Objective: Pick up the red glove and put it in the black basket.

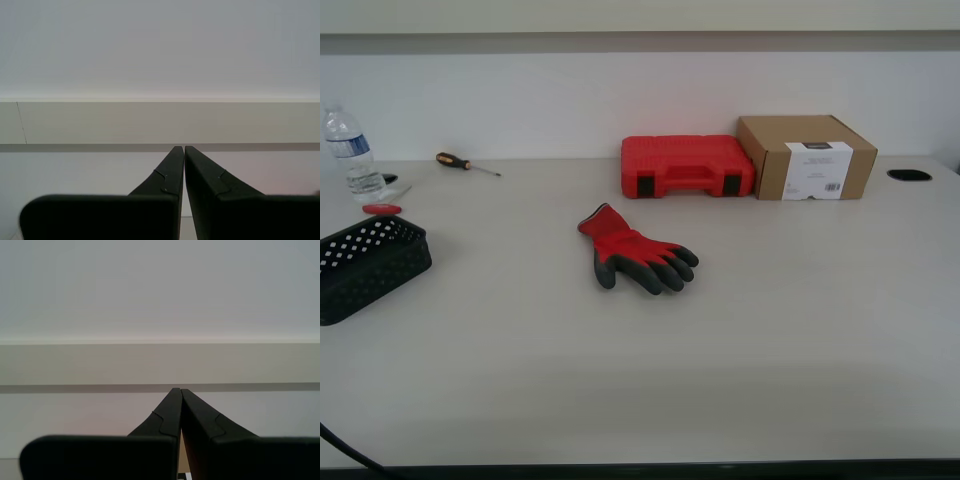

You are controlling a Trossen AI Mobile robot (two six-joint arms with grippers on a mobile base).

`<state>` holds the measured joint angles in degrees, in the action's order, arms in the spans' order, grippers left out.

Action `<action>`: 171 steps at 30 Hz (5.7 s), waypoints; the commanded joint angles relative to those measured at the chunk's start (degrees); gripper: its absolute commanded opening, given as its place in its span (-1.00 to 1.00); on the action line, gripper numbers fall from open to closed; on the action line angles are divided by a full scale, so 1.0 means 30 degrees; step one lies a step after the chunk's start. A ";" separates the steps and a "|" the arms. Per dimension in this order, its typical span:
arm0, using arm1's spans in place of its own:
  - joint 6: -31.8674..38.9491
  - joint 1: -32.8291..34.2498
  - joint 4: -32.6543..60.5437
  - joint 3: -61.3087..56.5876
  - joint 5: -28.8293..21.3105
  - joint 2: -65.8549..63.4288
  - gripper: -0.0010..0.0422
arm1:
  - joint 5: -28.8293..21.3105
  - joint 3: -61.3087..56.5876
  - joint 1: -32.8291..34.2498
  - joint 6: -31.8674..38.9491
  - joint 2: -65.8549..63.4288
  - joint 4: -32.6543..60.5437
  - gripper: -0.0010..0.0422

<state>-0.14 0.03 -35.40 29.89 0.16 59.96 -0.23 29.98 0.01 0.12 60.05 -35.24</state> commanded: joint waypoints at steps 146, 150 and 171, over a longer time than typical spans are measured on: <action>0.0051 -0.0022 0.0117 0.0022 -0.0007 -0.0007 -0.95 | 0.3927 1.2043 0.1144 0.2652 1.5089 2.5653 -0.96; 0.0051 -0.0029 0.0109 0.0022 -0.0007 -0.0007 -0.95 | 0.3541 1.1293 -0.1668 0.2863 1.5074 2.4771 -0.96; 0.0051 -0.0029 0.0131 0.0022 0.0000 -0.0007 -0.95 | 0.2076 0.9602 -0.6492 0.2798 1.8790 2.1777 -0.96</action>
<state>-0.14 -0.05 -34.87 29.89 0.16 59.94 6.22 58.76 -19.51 8.54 116.09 30.35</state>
